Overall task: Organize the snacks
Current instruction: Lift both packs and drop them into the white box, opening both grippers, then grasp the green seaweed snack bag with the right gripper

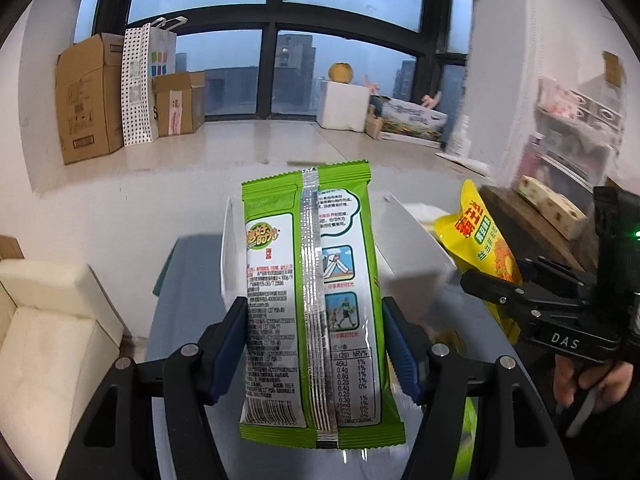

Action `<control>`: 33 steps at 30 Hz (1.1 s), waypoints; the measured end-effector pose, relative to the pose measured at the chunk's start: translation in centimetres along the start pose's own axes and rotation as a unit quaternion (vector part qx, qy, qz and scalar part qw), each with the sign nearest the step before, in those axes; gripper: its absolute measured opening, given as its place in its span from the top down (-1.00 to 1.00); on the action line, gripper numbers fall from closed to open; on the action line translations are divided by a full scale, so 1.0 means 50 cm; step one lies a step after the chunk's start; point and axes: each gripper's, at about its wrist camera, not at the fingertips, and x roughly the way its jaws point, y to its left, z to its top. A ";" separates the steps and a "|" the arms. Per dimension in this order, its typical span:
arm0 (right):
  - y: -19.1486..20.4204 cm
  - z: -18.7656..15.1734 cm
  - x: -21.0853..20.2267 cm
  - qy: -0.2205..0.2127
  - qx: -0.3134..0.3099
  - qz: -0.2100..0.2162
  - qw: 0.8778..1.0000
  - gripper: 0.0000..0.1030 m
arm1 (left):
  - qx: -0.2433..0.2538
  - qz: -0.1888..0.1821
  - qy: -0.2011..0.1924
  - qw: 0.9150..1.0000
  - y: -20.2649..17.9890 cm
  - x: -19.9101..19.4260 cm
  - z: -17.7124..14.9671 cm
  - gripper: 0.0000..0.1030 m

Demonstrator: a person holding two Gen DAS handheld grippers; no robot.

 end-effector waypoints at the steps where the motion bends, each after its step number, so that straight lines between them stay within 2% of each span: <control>1: -0.009 0.021 0.016 -0.003 0.011 -0.003 1.000 -0.13 | -0.001 -0.002 -0.004 1.000 0.001 0.019 0.021 -0.35; 3: -0.027 0.058 0.049 -0.009 0.025 -0.015 1.000 -0.14 | 0.000 0.003 -0.007 1.000 0.007 0.054 0.053 -0.35; 8: -0.070 0.121 0.156 0.020 0.092 -0.001 0.996 -0.15 | -0.003 0.026 0.025 0.999 0.033 0.178 0.111 -0.35; 10: -0.082 0.137 0.202 0.037 0.110 0.000 0.993 -0.27 | 0.005 0.037 0.030 0.999 0.041 0.215 0.120 -0.39; 11: -0.085 0.140 0.218 0.041 0.114 -0.003 0.993 -0.48 | 0.009 0.038 0.031 0.999 0.043 0.225 0.121 -0.55; 12: -0.089 0.143 0.231 0.042 0.120 -0.007 0.992 -0.76 | 0.014 0.037 0.037 0.999 0.046 0.238 0.121 -0.67; 13: -0.092 0.144 0.236 0.040 0.122 -0.009 0.992 -0.83 | 0.019 0.037 0.042 0.998 0.053 0.252 0.119 -0.91; 14: -0.094 0.144 0.238 0.035 0.124 -0.008 0.992 -0.85 | 0.019 0.038 0.036 0.998 0.059 0.256 0.116 -0.99; 17: -0.090 0.147 0.238 0.018 0.109 -0.025 0.994 -1.00 | 0.017 0.039 0.029 0.999 0.069 0.261 0.109 -0.99; 21: -0.075 0.143 0.236 0.022 0.082 -0.030 0.996 -1.00 | -0.001 0.031 0.045 0.999 0.081 0.269 0.103 -1.00; 24: -0.053 0.137 0.224 0.018 0.055 -0.036 0.998 -1.00 | -0.005 0.039 0.059 0.997 0.078 0.262 0.099 -1.00; 29: -0.027 0.111 0.174 0.014 0.025 -0.011 1.000 -1.00 | -0.009 0.035 0.039 0.999 0.062 0.194 0.080 -1.00; 31: -0.029 0.086 0.124 -0.021 0.038 0.010 0.999 -1.00 | -0.004 0.036 0.028 0.999 0.050 0.155 0.067 -1.00; 33: -0.034 0.063 0.089 -0.026 0.050 0.020 0.998 -1.00 | 0.001 0.038 0.008 0.999 0.037 0.099 0.041 -1.00</control>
